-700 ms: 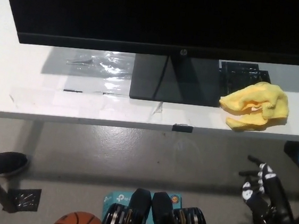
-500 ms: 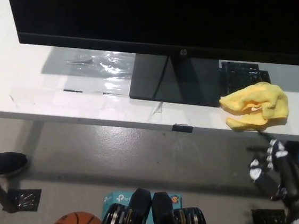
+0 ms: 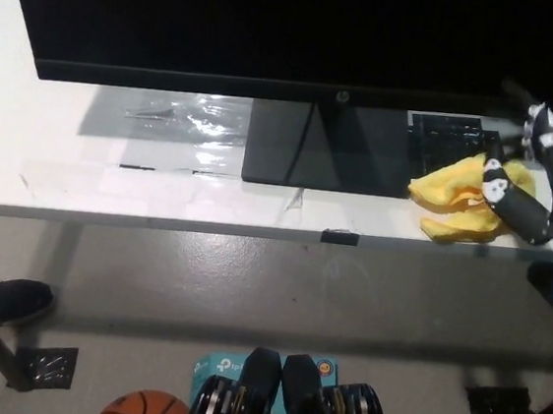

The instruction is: The robot uses its right hand to pick up the cloth kept in the middle of the desk and use it to wipe the monitor in the middle of the desk by swiping its screen twice

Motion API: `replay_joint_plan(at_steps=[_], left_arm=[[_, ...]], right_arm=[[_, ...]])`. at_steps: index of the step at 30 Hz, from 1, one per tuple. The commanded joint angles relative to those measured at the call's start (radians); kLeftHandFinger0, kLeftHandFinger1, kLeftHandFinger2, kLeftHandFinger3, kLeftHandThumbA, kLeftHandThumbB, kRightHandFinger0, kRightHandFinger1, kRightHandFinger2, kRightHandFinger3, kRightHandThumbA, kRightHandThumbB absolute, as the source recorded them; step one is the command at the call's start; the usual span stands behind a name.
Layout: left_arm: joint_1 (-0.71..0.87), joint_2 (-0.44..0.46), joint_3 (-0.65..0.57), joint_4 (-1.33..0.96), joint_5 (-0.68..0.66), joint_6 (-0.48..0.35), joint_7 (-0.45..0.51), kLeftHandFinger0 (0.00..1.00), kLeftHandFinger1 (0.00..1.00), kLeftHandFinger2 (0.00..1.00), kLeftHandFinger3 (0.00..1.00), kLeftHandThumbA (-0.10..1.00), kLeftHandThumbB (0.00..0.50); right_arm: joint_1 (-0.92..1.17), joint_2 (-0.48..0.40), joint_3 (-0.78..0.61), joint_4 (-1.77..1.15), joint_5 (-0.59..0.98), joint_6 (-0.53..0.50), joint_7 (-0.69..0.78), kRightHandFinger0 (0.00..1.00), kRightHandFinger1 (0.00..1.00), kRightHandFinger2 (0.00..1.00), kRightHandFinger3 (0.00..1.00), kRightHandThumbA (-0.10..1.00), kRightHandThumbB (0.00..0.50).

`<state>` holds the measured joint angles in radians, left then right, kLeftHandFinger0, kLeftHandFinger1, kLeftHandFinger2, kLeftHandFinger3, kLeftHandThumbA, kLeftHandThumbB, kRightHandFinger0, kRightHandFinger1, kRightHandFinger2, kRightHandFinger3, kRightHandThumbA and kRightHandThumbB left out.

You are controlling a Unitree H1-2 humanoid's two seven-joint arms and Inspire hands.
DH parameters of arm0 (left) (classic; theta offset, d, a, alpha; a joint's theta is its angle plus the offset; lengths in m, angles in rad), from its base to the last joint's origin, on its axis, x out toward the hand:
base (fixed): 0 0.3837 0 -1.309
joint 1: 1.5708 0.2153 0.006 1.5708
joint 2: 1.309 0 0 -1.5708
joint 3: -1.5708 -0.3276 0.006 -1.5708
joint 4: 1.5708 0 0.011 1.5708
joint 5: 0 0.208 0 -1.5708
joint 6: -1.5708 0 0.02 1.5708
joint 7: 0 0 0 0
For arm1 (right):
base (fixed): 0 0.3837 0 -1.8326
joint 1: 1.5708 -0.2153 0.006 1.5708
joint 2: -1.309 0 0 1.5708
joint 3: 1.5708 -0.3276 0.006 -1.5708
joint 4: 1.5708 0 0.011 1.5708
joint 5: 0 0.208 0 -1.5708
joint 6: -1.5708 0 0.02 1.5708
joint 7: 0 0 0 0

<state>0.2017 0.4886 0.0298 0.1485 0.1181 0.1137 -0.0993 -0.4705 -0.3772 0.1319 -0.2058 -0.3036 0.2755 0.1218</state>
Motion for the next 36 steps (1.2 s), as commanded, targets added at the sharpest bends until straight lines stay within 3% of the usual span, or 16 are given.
replay_joint_plan(at_steps=[1,5,6,8,12,18,19,22,25,26,30,31,34,36], left_arm=[[-0.001,0.023,0.018,-0.018,0.008,0.001,-0.008,0.55,0.59,0.72,0.94,0.14,0.000],[0.000,0.024,0.019,-0.016,0.004,-0.006,-0.011,0.54,0.57,0.73,0.94,0.14,0.000],[-0.001,0.025,0.018,-0.008,0.003,-0.017,-0.012,0.54,0.58,0.74,0.94,0.13,0.000],[-0.001,0.024,0.019,-0.010,0.004,-0.009,-0.011,0.53,0.57,0.71,0.92,0.13,0.000],[0.014,0.023,0.019,-0.029,0.009,0.002,-0.009,0.56,0.59,0.72,0.93,0.15,0.000],[0.021,0.027,0.019,-0.031,0.036,-0.019,0.011,0.49,0.54,0.68,0.89,0.19,0.012],[0.031,0.026,0.017,-0.069,0.055,0.029,0.015,0.53,0.57,0.71,0.91,0.21,0.005],[0.042,0.028,0.016,-0.100,0.072,0.059,0.010,0.55,0.58,0.72,0.95,0.24,0.000],[0.042,0.028,0.022,-0.098,0.073,0.053,0.010,0.56,0.60,0.74,0.96,0.22,0.000],[0.043,0.030,0.025,-0.096,0.072,0.049,0.010,0.56,0.60,0.74,0.96,0.22,0.000],[0.044,0.029,0.027,-0.094,0.080,0.045,0.008,0.56,0.59,0.73,0.95,0.22,0.000],[0.041,0.030,0.029,-0.076,0.072,0.027,0.006,0.55,0.59,0.72,0.94,0.23,0.000],[0.053,0.026,0.031,-0.089,0.078,0.027,0.006,0.55,0.59,0.72,0.95,0.25,0.000],[0.053,0.025,0.032,-0.085,0.080,0.026,0.006,0.56,0.60,0.73,0.96,0.25,0.000]], right_arm=[[-0.088,-0.068,0.055,0.026,-0.105,0.139,0.100,1.00,1.00,1.00,1.00,0.31,0.244],[-0.094,-0.083,0.085,0.089,-0.114,0.128,0.097,1.00,1.00,1.00,1.00,0.35,0.252],[-0.095,-0.084,0.091,0.104,-0.121,0.135,0.097,1.00,1.00,1.00,1.00,0.36,0.261],[-0.096,-0.096,0.114,0.146,-0.151,0.147,0.104,1.00,1.00,1.00,1.00,0.48,0.289],[-0.090,-0.119,0.141,0.180,-0.166,0.162,0.135,1.00,1.00,1.00,1.00,0.54,0.330],[-0.096,-0.126,0.149,0.267,-0.174,0.171,0.136,1.00,1.00,1.00,1.00,0.48,0.319],[-0.095,-0.125,0.145,0.279,-0.173,0.170,0.135,1.00,1.00,1.00,1.00,0.47,0.316],[-0.108,-0.133,0.154,0.348,-0.191,0.147,0.130,1.00,1.00,1.00,1.00,0.45,0.297],[-0.131,-0.138,0.159,0.404,-0.202,0.116,0.119,1.00,1.00,1.00,1.00,0.46,0.278],[-0.142,-0.135,0.161,0.422,-0.209,0.112,0.112,1.00,1.00,1.00,1.00,0.47,0.299],[-0.160,-0.132,0.152,0.448,-0.215,0.116,0.104,1.00,1.00,1.00,1.00,0.40,0.268],[-0.167,-0.128,0.139,0.453,-0.195,0.116,0.113,1.00,1.00,1.00,1.00,0.38,0.236],[-0.166,-0.117,0.134,0.459,-0.183,0.107,0.109,1.00,1.00,1.00,1.00,0.37,0.205],[-0.162,-0.102,0.135,0.453,-0.180,0.094,0.101,1.00,1.00,1.00,1.00,0.33,0.098]])
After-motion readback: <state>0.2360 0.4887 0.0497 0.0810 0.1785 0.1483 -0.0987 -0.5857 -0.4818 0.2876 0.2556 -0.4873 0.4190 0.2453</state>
